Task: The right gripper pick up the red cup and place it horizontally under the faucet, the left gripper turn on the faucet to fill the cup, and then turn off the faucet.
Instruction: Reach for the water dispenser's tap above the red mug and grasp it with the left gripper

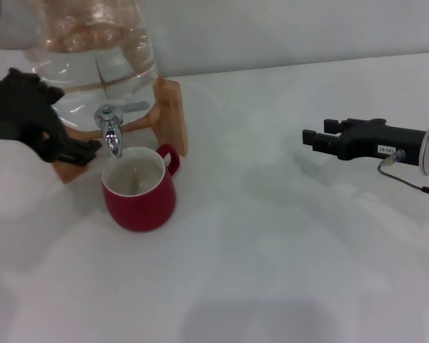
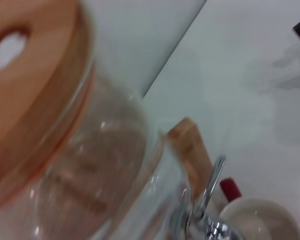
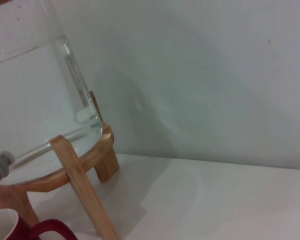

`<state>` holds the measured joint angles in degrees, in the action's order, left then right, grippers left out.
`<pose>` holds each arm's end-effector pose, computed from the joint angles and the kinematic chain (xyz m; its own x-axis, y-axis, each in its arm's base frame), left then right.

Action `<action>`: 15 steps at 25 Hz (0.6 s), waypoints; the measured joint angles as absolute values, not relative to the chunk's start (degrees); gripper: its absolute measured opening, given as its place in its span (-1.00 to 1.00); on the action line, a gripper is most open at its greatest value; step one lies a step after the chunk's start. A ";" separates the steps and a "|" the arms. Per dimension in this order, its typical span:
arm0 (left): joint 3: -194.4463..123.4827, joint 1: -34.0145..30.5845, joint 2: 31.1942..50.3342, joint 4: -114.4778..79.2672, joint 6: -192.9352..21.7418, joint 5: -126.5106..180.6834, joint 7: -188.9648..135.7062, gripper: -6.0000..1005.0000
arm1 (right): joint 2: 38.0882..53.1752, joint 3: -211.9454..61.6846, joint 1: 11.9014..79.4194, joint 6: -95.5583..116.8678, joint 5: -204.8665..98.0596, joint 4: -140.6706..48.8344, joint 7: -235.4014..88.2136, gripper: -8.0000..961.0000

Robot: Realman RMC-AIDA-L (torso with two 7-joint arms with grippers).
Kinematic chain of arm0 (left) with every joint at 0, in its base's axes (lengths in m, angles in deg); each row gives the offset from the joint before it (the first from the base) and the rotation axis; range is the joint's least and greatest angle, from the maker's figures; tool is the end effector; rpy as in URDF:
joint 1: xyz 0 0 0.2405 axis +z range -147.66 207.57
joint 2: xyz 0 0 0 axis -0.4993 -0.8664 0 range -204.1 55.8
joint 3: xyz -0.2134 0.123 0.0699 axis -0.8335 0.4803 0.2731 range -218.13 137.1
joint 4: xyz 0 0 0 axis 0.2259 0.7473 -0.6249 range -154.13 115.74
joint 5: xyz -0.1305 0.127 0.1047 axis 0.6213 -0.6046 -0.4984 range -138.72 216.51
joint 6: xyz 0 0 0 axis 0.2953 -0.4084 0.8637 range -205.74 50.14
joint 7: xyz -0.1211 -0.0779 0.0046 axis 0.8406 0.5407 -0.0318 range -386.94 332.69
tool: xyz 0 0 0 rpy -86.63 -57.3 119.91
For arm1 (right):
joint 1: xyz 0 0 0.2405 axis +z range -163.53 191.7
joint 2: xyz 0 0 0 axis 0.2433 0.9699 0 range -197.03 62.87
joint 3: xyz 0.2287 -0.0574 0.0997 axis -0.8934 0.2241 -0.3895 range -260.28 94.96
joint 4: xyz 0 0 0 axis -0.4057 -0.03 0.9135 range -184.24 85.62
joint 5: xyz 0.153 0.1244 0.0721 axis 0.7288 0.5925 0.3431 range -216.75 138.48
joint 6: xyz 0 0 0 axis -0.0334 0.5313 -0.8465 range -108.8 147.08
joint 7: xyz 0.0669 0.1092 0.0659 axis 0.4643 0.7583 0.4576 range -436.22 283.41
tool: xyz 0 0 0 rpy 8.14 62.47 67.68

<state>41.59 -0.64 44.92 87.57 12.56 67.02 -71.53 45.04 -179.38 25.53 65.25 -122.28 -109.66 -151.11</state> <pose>-0.1001 0.3426 0.0560 0.9531 0.2143 -0.2136 0.0545 -0.8160 -0.5755 0.2793 0.3479 0.0254 0.6342 -0.4727 -0.6118 -0.7614 -0.5194 -0.3879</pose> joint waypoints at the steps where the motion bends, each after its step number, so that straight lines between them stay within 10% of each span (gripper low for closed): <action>1: 41.59 -0.64 44.92 87.57 12.56 67.02 -71.53 0.77 | 45.07 -179.69 25.57 65.33 -122.33 -109.53 -151.13 0.15; 15: 47.34 -3.73 44.96 86.82 9.20 67.14 -71.69 0.77 | 45.22 -180.69 27.71 65.92 -122.43 -106.42 -151.29 0.15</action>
